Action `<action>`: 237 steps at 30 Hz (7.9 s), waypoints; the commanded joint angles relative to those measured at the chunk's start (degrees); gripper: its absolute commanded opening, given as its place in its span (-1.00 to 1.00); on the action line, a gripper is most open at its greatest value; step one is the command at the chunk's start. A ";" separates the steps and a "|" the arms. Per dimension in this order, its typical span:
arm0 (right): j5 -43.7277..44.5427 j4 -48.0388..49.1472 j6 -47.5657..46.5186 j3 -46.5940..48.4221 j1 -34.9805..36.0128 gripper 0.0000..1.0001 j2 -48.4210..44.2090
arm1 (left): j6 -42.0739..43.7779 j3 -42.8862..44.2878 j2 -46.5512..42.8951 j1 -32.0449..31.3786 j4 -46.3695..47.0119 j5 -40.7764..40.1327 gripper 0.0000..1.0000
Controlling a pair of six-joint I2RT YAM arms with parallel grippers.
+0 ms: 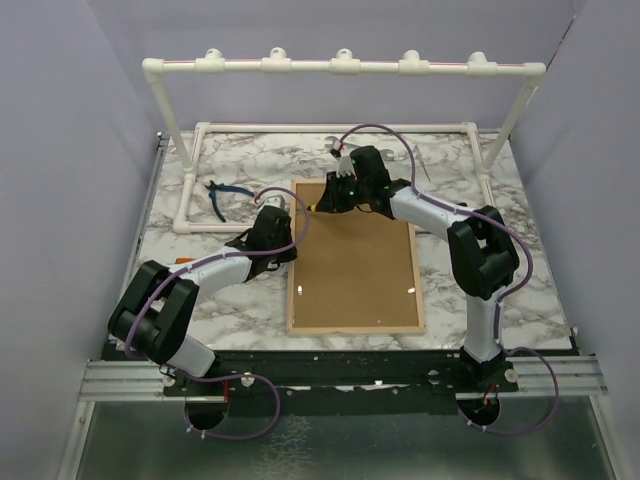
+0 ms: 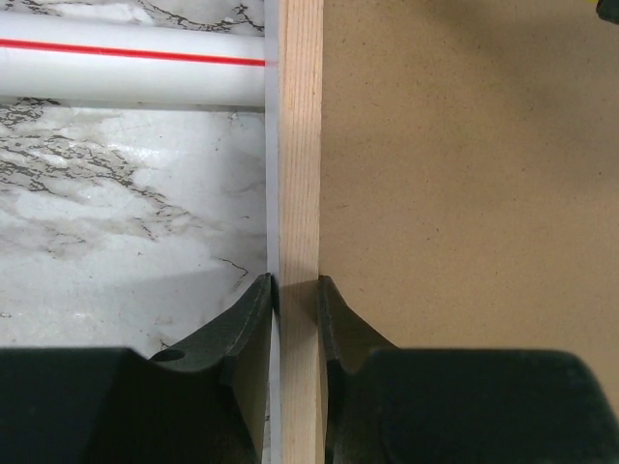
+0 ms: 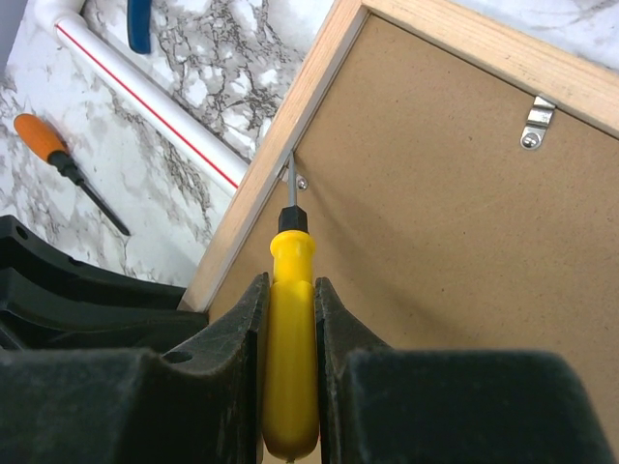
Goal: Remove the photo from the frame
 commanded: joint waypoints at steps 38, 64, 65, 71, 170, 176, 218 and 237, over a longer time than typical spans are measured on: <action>3.09 -4.76 3.07 -8.19 0.21 -0.99 -12.37 | -0.86 -3.24 -2.87 0.37 0.21 -0.31 -0.65; 23.39 -5.48 5.28 -3.08 -0.39 -0.99 -8.18 | -1.53 -5.58 -5.40 0.33 0.03 1.49 -0.64; 23.91 -5.54 5.26 -2.96 -0.39 -0.99 -7.92 | -1.49 -5.54 -5.38 0.30 0.03 1.41 -0.64; 25.93 -5.79 4.53 -2.65 -0.39 -0.99 -6.85 | -1.31 -5.67 -5.53 0.34 0.03 1.32 -0.64; 15.31 -8.18 1.55 3.74 -0.65 -0.99 0.72 | -0.25 -5.44 -4.51 0.31 0.03 0.54 -0.72; 8.47 -7.82 0.48 3.65 -0.64 -0.99 0.85 | -0.25 -5.57 -5.02 0.31 0.03 0.34 -0.71; 35.73 -1.86 6.74 -32.26 -0.92 -0.99 -39.77 | -3.06 -6.96 -11.52 0.29 -2.65 -2.32 0.10; 40.02 -0.40 11.60 -51.63 -0.90 -0.99 -56.64 | -1.45 -6.93 -12.01 0.27 -3.07 -4.22 0.27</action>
